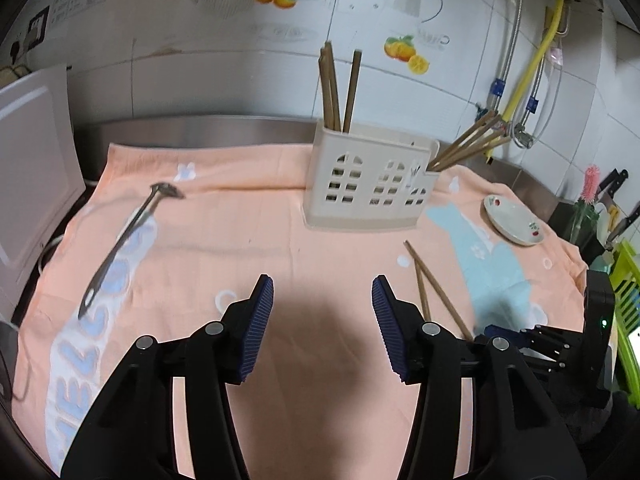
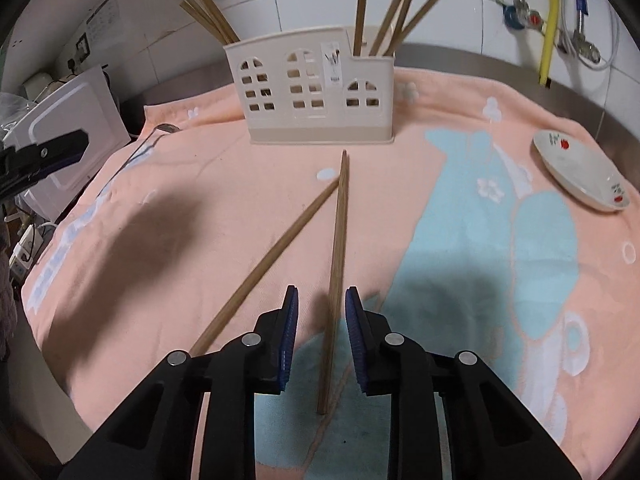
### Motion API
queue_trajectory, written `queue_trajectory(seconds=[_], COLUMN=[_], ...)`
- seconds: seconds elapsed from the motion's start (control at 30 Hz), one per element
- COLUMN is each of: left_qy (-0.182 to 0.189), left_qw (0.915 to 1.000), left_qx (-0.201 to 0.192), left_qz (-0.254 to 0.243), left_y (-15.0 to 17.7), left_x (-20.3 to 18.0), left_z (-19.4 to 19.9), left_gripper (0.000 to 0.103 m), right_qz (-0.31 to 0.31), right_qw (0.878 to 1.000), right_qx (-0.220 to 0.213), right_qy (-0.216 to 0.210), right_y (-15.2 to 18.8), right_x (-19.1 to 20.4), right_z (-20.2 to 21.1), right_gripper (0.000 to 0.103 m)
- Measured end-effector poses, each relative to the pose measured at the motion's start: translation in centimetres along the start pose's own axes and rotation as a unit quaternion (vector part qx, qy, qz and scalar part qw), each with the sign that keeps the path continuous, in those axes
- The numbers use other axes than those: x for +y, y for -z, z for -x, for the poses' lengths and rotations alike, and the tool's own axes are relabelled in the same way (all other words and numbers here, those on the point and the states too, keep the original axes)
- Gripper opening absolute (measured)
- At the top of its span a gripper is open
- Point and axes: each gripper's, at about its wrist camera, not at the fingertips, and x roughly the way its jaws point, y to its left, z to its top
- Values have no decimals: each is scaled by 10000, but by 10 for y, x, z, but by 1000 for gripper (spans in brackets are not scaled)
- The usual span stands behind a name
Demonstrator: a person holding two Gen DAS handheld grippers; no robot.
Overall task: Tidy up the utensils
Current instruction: 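Move the left tool back toward the last chopsticks while the right tool follows, then close the left tool on one chopstick while the right tool grasps the other chopstick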
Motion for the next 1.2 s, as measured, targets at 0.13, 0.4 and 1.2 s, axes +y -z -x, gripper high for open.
queue_trajectory(seconds=[0.13,0.4,1.2], left_qy=[4,35,823], left_qw=[9999,9995,9910], left_qx=[115,278,1000], left_qz=[36,120,-345], left_y=[8,20,68], left_x=[0,-1,-73], left_z=[-6,-12,-46], left_gripper=[52,52,50], right_qz=[-61,-82,-134], right_qw=[10000,9998,9994], right_qx=[74,137,-258], right_qy=[12,106,176], right_y=[1,4,5], right_x=[-2,-2,-10], right_z=[-7,-17,20], right_gripper=[18,12,6])
